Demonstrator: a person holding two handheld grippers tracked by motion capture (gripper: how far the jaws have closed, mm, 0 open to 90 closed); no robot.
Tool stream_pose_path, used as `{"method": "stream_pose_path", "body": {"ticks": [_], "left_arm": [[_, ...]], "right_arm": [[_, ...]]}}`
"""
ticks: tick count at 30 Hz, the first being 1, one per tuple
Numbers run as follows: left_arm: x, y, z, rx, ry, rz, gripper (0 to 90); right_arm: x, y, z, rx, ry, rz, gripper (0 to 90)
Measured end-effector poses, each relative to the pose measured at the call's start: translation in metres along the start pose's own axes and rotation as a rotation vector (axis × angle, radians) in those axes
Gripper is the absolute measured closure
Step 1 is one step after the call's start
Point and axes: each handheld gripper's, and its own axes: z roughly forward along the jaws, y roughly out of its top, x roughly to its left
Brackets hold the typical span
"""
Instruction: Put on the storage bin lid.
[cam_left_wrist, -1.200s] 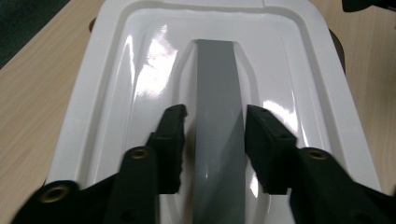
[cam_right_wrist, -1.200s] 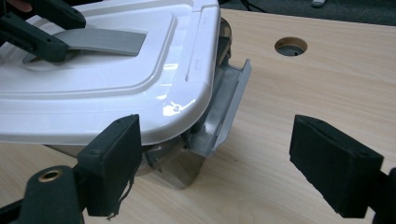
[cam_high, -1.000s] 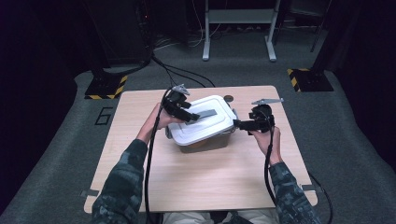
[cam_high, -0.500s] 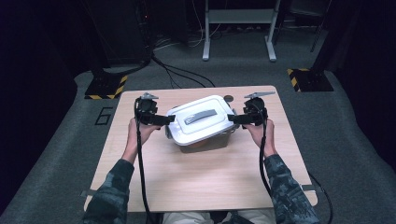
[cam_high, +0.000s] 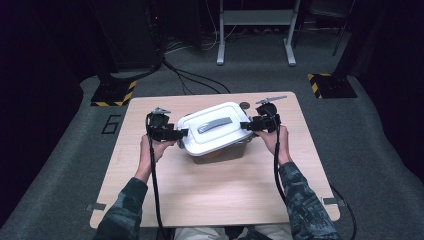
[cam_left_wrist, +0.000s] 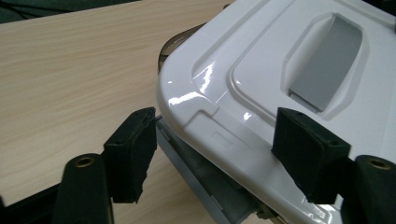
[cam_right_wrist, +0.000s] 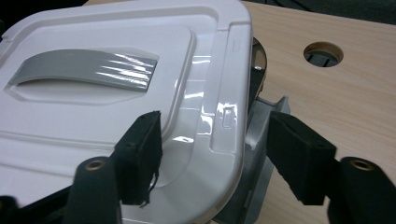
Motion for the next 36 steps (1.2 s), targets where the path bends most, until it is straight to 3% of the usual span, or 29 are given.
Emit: {"method": "stream_pose_path", "body": {"ticks": [3, 6, 12, 26, 31, 36], "left_arm": [[0.002, 0.001, 0.001, 0.000, -0.031, -0.011, 37.5], [0.004, 0.002, 0.003, 0.003, -0.037, -0.037, 37.8], [0.008, 0.004, 0.007, 0.016, -0.036, -0.047, 38.5], [0.013, 0.019, 0.020, 0.045, -0.010, -0.042, 42.3], [0.016, 0.024, 0.029, 0.023, -0.010, -0.053, 42.5], [0.015, 0.026, 0.033, 0.022, 0.013, -0.056, 40.5]], "right_arm": [[0.001, 0.000, -0.001, 0.003, 0.021, 0.015, 43.2], [0.002, 0.000, -0.002, 0.008, 0.028, 0.016, 46.4], [0.002, -0.003, -0.005, 0.014, 0.040, 0.044, 47.7], [0.010, -0.011, -0.012, -0.011, -0.003, 0.051, 49.0], [0.012, -0.016, -0.014, -0.024, -0.026, 0.073, 48.9], [0.014, -0.020, -0.013, -0.014, -0.051, 0.064, 47.3]]}}
